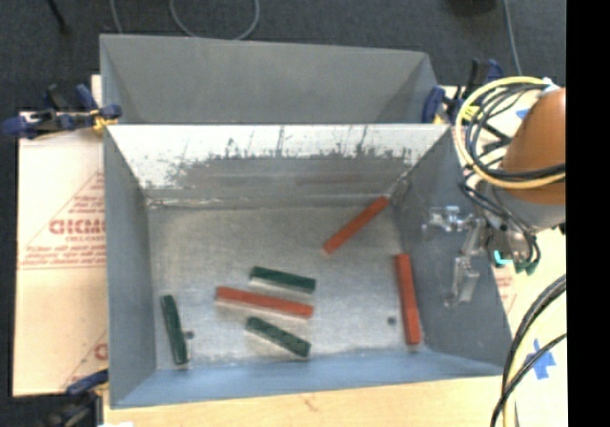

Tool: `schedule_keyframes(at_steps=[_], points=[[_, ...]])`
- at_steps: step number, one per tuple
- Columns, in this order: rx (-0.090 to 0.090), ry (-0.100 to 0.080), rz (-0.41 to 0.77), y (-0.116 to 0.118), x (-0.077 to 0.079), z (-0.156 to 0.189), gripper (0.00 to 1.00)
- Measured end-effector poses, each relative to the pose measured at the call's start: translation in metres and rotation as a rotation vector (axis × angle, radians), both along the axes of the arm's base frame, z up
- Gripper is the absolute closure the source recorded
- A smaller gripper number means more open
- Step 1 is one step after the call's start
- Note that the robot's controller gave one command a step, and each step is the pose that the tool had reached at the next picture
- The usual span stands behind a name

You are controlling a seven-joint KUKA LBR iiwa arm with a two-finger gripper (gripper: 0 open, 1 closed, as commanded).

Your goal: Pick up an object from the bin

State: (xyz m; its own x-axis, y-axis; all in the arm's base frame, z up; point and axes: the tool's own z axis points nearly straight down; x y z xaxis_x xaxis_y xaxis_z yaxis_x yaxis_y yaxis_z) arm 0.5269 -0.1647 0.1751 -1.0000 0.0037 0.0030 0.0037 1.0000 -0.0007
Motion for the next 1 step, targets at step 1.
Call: schedule_keyframes(at_steps=[1], points=[[0.007, -0.004, 0.445, 0.0092, 0.0087, -0.1045, 0.0]])
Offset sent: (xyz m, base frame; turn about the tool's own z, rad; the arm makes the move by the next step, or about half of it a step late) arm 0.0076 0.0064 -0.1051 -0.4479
